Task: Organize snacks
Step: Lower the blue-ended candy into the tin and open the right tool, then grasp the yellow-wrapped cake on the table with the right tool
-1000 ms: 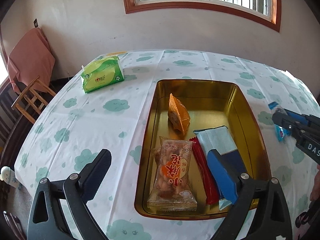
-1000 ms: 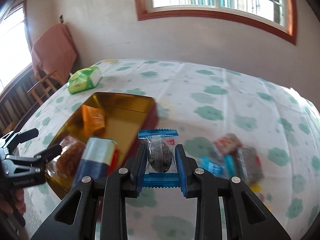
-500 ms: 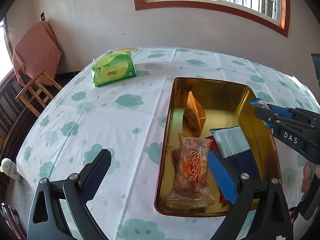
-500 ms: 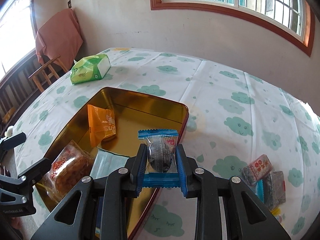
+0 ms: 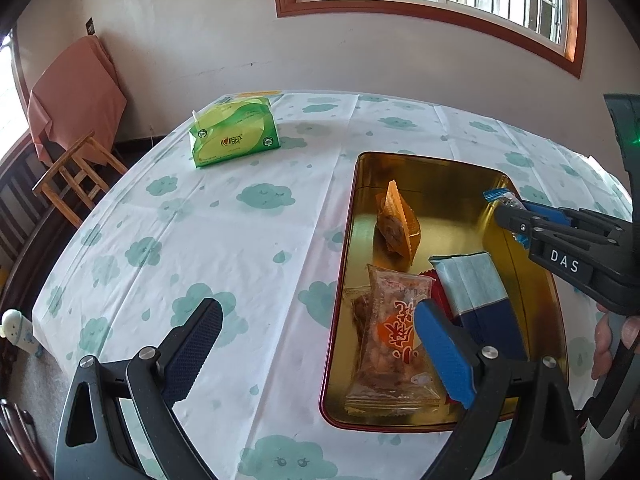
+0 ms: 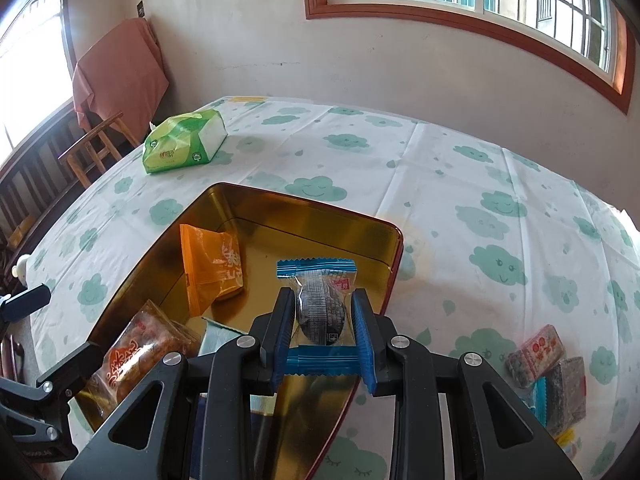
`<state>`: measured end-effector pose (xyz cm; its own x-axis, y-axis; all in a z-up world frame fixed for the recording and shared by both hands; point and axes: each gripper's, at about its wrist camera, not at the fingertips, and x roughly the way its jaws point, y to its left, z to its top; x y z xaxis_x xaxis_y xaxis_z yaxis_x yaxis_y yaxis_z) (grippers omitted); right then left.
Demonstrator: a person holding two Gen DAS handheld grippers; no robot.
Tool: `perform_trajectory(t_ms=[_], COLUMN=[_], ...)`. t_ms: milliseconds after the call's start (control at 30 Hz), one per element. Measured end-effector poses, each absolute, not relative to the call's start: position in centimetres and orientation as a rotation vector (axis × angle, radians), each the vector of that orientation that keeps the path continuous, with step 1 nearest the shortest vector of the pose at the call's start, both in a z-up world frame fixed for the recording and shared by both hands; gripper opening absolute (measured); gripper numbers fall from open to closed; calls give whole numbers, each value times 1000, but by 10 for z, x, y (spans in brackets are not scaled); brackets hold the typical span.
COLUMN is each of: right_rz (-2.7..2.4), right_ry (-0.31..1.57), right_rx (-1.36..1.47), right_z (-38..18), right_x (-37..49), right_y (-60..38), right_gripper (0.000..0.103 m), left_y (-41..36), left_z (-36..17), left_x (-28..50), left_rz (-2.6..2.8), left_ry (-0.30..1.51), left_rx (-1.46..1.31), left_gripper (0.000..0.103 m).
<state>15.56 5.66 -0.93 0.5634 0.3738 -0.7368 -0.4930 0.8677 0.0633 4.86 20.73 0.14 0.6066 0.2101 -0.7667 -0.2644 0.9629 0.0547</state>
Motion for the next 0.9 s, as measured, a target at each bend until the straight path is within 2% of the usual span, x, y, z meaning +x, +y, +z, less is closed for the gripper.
perform_trajectory(t_ms=[167,233,467,900], right_rz=[524,528,516,328], right_ry=[808,803,783,803], right_rx=[-161,-146,-103,-93], right_z=[-5,-2,6,-11], right_x=[152,150,136,105], right_y=[57,55,29,-95], right_gripper=[32,36,36,38], left_y=[209,209,205,169], left_z=[2,2,6,16], left_x=[48,49,45,39], left_rz=[274,276,271,217], left_ry=[878,880,867,859], left_rx=[-70,-71,-73,-46], left_gripper=[96,96,95,96])
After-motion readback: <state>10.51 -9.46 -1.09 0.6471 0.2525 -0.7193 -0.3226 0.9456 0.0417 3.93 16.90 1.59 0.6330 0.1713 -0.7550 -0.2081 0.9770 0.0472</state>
